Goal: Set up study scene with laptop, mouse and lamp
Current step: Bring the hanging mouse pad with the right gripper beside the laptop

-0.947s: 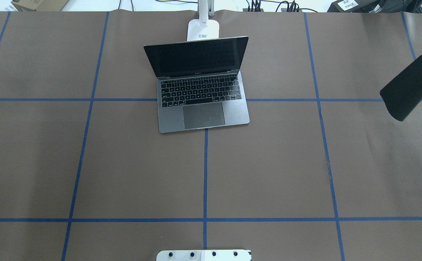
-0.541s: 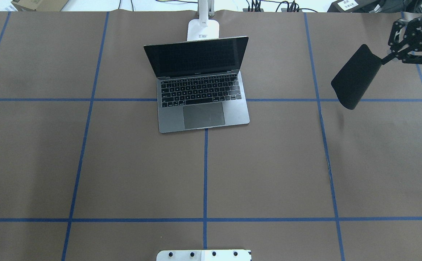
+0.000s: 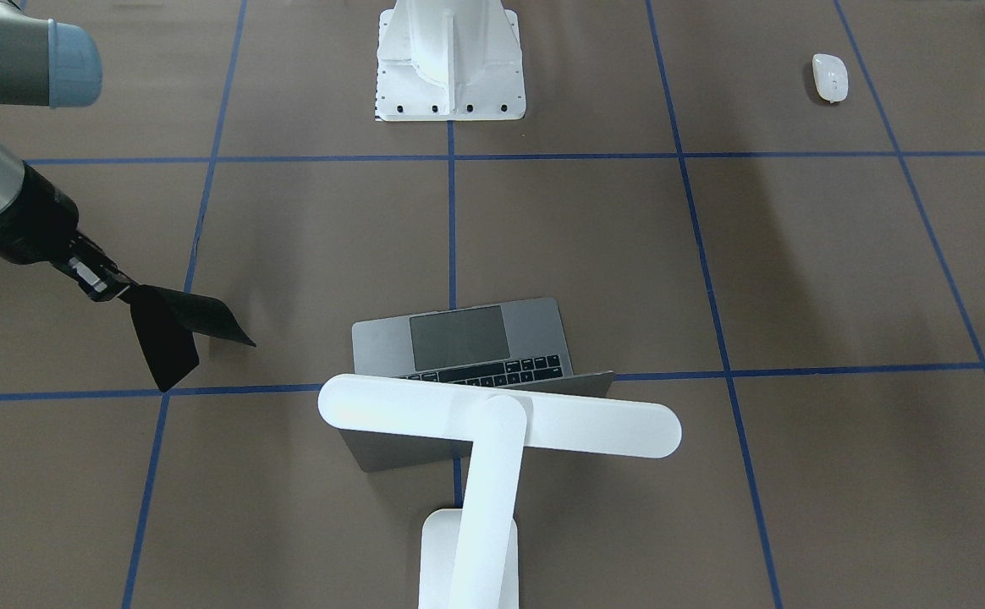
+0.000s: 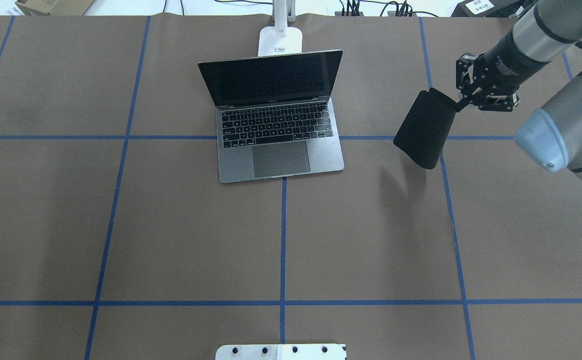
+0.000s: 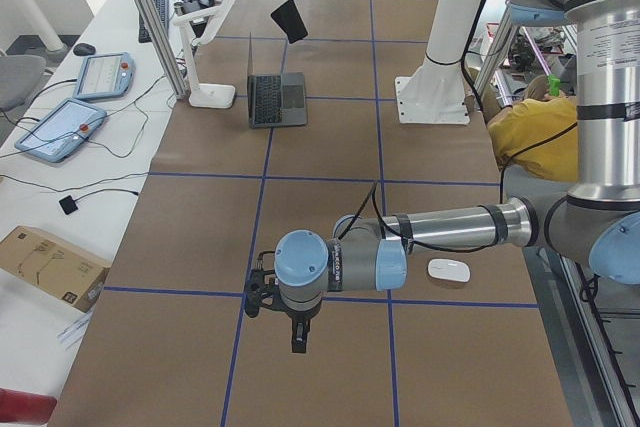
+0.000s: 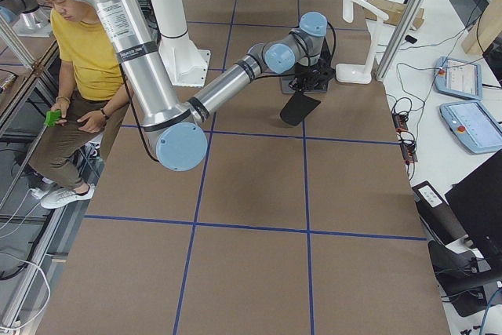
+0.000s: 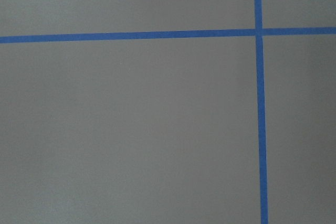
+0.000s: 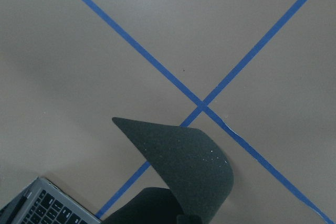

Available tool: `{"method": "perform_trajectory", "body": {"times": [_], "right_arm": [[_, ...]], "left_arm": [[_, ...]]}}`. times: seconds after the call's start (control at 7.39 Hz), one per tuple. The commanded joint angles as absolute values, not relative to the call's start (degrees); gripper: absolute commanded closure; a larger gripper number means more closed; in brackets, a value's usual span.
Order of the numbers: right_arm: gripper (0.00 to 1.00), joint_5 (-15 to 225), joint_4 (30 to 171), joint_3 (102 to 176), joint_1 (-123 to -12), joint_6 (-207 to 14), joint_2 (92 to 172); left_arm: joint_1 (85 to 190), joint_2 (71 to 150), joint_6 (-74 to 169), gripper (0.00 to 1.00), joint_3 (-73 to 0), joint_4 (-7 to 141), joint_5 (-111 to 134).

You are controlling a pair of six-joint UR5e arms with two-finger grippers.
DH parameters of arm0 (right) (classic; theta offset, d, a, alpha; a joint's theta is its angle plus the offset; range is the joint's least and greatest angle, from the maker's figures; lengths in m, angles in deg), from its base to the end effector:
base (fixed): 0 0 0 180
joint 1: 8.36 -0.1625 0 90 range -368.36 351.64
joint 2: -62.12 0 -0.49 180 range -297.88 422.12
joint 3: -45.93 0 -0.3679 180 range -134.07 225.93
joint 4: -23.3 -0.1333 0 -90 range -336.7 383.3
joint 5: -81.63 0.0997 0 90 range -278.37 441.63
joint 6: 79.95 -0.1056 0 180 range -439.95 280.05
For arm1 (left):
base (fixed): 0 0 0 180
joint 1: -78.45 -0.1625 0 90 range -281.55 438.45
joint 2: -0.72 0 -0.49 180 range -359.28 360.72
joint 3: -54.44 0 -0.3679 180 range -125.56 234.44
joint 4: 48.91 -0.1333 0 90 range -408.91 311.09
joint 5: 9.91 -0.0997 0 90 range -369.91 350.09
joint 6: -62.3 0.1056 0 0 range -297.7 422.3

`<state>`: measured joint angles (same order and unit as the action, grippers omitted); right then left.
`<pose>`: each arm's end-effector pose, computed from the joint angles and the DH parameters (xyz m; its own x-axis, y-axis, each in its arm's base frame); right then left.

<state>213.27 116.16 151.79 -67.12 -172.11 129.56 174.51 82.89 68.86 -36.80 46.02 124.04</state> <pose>-0.2589 -0.5485 0.3926 0.4051 0.7221 0.5608 -0.4542 0.6912 -0.5621 -0.1015 -0.3876 0.7690 0.7212 0.0182 -0.6925 0.0233 0.9985 0.0505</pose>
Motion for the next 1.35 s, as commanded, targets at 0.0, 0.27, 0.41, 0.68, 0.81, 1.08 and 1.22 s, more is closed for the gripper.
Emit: {"method": "perform_trajectory", "body": {"times": [0.0, 0.27, 0.41, 0.68, 0.81, 1.08, 1.22], "right_arm": [[1.00, 209.9, 116.4, 152.7, -62.1, -174.5, 130.1], [1.00, 206.6, 120.7, 151.9, -59.2, -174.6, 128.8], [1.00, 206.5, 120.8, 151.5, -59.2, -174.6, 128.0], [1.00, 204.7, 120.5, 146.9, -59.3, -175.1, 124.8], [1.00, 204.0, 120.2, 144.1, -59.3, -176.3, 122.9], [1.00, 201.9, 120.2, 139.6, -59.2, -177.4, 118.9], [1.00, 200.8, 118.6, 137.3, -59.2, -178.5, 117.6]], "left_arm": [[174.5, 82.9, 68.8, 0.00, -36.8, 46.0, 124.0], [174.5, 82.9, 68.8, 0.00, -37.0, 46.0, 124.0], [174.5, 82.9, 68.8, 0.00, -37.0, 46.0, 124.0], [174.5, 82.9, 68.8, 0.00, -37.0, 46.0, 124.1], [174.5, 82.9, 68.8, 0.00, -37.0, 46.0, 124.1], [174.5, 82.9, 68.8, 0.00, -37.1, 46.0, 124.0], [174.5, 82.9, 68.8, 0.00, -37.1, 46.0, 124.1]]}}
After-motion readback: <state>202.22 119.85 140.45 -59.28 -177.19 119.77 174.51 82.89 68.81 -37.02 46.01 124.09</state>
